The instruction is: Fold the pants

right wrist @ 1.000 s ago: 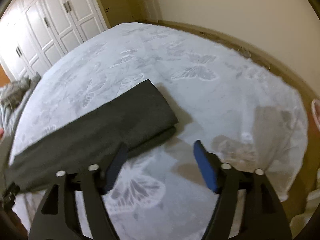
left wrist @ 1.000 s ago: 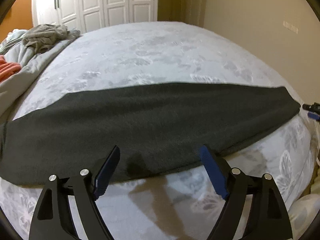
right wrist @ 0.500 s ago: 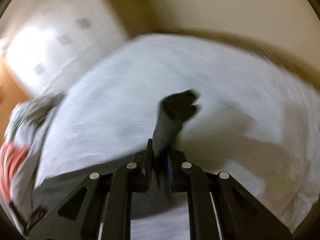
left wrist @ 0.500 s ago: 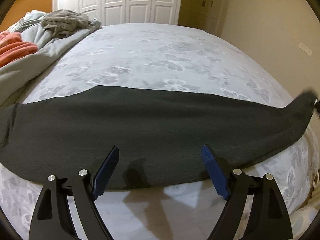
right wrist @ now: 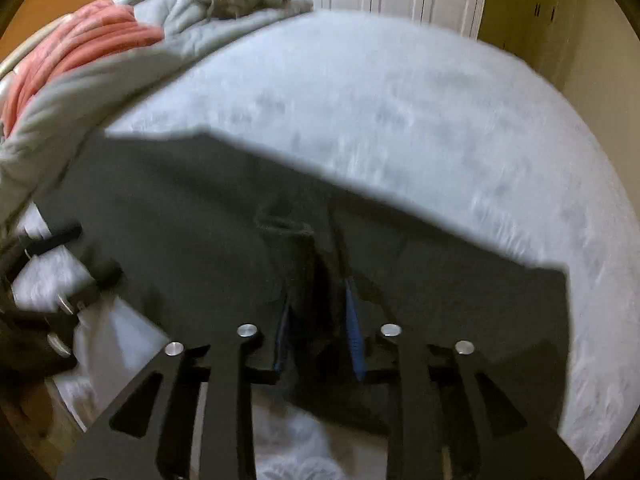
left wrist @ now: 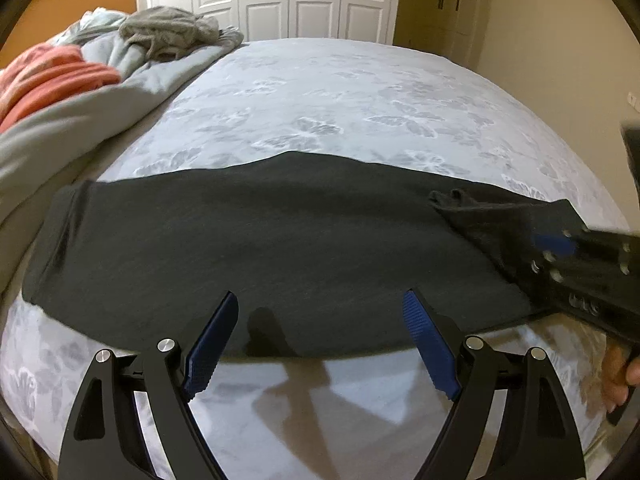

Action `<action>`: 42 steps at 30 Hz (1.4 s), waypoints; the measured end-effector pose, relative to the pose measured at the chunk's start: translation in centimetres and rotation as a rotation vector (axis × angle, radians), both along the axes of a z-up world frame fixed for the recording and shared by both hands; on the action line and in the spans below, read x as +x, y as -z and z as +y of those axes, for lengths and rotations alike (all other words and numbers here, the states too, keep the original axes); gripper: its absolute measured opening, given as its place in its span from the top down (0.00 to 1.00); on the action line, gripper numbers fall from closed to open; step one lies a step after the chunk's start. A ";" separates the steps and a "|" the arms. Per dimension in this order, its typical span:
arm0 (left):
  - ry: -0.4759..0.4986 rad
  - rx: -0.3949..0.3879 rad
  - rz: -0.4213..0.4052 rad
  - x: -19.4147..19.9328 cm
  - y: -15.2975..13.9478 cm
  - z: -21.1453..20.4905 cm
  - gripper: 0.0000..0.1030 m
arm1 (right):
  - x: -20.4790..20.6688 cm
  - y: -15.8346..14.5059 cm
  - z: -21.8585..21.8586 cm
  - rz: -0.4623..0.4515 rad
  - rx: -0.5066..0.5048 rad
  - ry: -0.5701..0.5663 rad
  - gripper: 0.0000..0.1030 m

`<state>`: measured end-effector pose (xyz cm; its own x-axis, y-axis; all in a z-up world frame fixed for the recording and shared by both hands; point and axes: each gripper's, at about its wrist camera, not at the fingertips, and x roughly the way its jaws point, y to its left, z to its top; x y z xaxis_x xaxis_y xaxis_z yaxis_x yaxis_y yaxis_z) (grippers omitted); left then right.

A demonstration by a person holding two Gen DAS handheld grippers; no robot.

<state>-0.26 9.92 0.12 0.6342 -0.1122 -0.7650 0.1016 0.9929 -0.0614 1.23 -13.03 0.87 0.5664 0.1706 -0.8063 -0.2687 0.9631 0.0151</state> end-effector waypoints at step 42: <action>0.066 -0.193 0.093 0.5 0.5 -2.5 0.20 | -7.2 1.6 -26.6 0.025 0.109 0.590 0.71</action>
<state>0.27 7.41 -0.41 0.5486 -0.3008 -0.7801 0.1510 0.9533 -0.2614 -6.02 -39.62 -0.75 0.5713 -0.0849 -0.8163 0.3130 0.9420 0.1212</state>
